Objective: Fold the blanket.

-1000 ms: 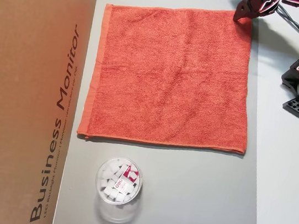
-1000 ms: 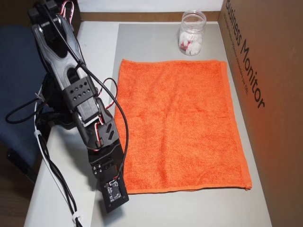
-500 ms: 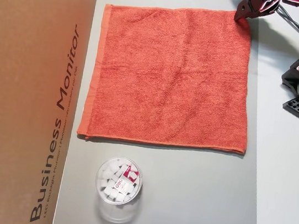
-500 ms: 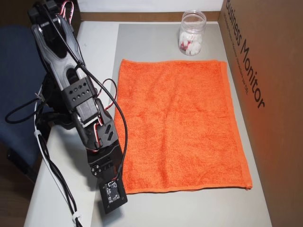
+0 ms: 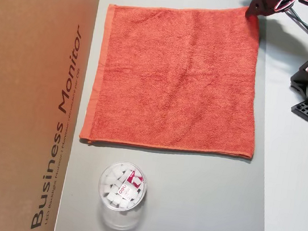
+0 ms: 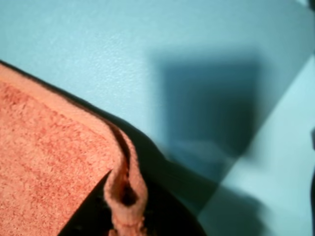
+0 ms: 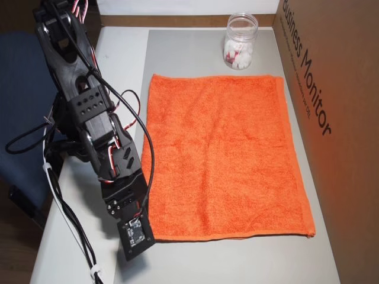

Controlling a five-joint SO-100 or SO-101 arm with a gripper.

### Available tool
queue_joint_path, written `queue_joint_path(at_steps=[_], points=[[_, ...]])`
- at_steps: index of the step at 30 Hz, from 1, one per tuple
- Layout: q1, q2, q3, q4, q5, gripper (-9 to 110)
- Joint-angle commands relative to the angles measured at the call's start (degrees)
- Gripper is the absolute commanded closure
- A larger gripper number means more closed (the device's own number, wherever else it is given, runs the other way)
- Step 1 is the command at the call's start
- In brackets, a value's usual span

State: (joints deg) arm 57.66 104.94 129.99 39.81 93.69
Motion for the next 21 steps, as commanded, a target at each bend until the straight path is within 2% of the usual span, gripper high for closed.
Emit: queue_joint_path(at_steps=[1, 21], points=[[1.5, 4.7, 0.3, 0.2, -0.9, 102], [1.3, 24.0, 0.4, 8.7, 0.4, 102]])
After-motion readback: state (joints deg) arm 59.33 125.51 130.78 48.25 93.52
